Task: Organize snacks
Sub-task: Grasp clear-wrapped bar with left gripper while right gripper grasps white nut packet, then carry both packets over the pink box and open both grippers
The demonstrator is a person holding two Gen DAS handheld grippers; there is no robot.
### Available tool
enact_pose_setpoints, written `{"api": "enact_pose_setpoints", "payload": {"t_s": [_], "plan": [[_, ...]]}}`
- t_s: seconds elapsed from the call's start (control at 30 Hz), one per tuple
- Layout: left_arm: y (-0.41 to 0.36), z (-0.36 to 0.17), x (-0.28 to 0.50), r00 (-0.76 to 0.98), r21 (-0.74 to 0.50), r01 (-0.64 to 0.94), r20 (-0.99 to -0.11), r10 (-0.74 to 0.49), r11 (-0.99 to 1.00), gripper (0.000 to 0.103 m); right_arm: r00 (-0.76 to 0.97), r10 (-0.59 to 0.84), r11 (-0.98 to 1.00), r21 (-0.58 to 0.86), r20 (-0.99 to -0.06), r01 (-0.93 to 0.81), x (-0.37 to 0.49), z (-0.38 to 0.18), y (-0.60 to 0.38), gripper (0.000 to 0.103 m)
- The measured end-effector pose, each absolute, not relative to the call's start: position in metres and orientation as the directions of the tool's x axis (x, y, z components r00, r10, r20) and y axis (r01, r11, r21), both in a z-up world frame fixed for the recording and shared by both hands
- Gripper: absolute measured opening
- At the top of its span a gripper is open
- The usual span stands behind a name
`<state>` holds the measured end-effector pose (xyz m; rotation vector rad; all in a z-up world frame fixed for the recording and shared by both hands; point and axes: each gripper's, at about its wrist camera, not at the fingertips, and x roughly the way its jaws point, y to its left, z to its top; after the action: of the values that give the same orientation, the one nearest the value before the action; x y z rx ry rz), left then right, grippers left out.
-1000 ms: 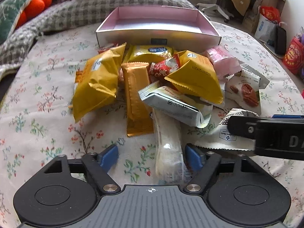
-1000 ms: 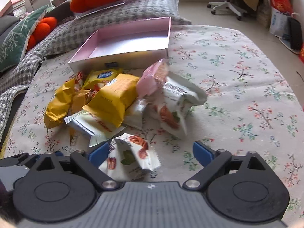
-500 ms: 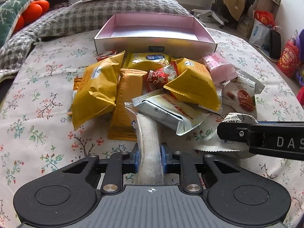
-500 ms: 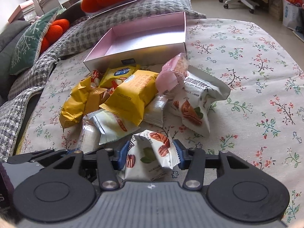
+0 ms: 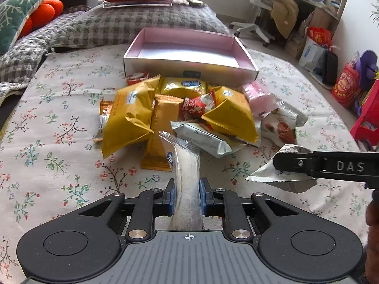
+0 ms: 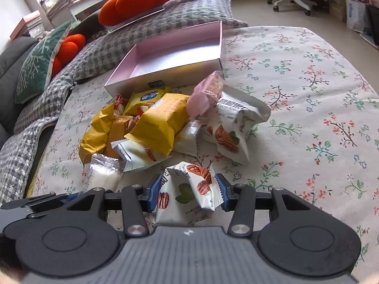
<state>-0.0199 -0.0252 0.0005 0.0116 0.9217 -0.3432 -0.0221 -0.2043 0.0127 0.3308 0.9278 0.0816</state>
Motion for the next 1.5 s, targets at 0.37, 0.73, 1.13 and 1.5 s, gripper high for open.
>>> {"api": "enact_pose_setpoints", "payload": {"t_s": [0.37, 0.73, 1.13, 1.5], "plan": [[-0.021, 0.025, -0.018, 0.570, -0.212, 0.313, -0.738, -0.362, 0.926, 0.017, 0.630, 0.236, 0.940, 0.338, -0.740, 0.044, -0.015, 0.033, -0.202, 0.044], [-0.025, 0.063, 0.050, 0.663, -0.169, 0.323, -0.662, -0.350, 0.931, 0.017, 0.678, 0.219, 0.948, 0.317, -0.701, 0.021, 0.039, 0.058, -0.211, 0.044], [-0.045, 0.056, 0.175, 0.706, -0.088, 0.306, -0.647, -0.288, 0.948, 0.017, 0.685, 0.178, 0.951, 0.303, -0.706, 0.065, 0.139, 0.055, -0.221, 0.044], [-0.048, 0.010, 0.253, 0.638, -0.140, 0.326, -0.697, -0.327, 0.935, 0.017, 0.652, 0.196, 0.961, 0.275, -0.733, 0.020, 0.190, 0.027, -0.197, 0.044]]}}
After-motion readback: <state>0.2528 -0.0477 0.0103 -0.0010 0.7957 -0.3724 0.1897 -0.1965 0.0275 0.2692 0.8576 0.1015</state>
